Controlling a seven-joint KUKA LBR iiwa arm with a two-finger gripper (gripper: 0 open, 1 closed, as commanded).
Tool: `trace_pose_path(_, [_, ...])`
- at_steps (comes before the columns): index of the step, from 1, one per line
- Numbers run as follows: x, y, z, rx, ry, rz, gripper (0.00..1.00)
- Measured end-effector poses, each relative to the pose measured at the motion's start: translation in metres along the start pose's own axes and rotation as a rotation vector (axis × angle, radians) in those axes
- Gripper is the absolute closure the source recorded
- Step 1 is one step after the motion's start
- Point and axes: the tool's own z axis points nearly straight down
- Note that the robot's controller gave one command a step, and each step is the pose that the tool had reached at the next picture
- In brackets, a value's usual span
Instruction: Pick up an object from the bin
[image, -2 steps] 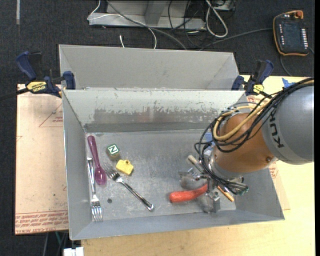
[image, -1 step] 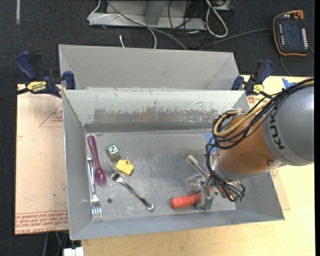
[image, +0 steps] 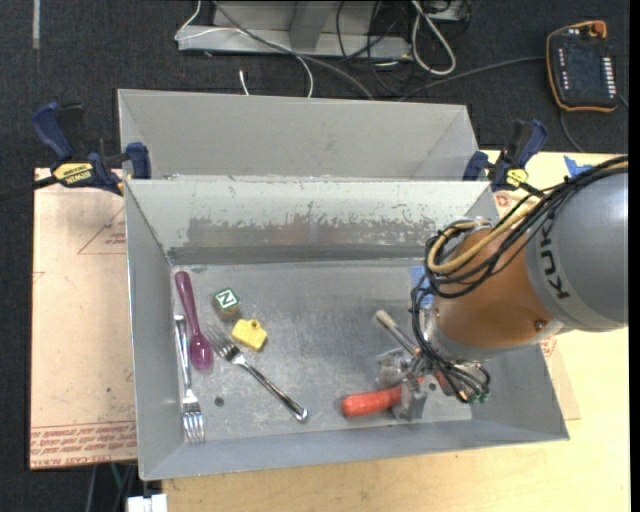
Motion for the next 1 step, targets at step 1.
trace_pose_path(1, [0.0015, 0.0011, -0.0199, -0.002, 0.005, -0.001, 1.0])
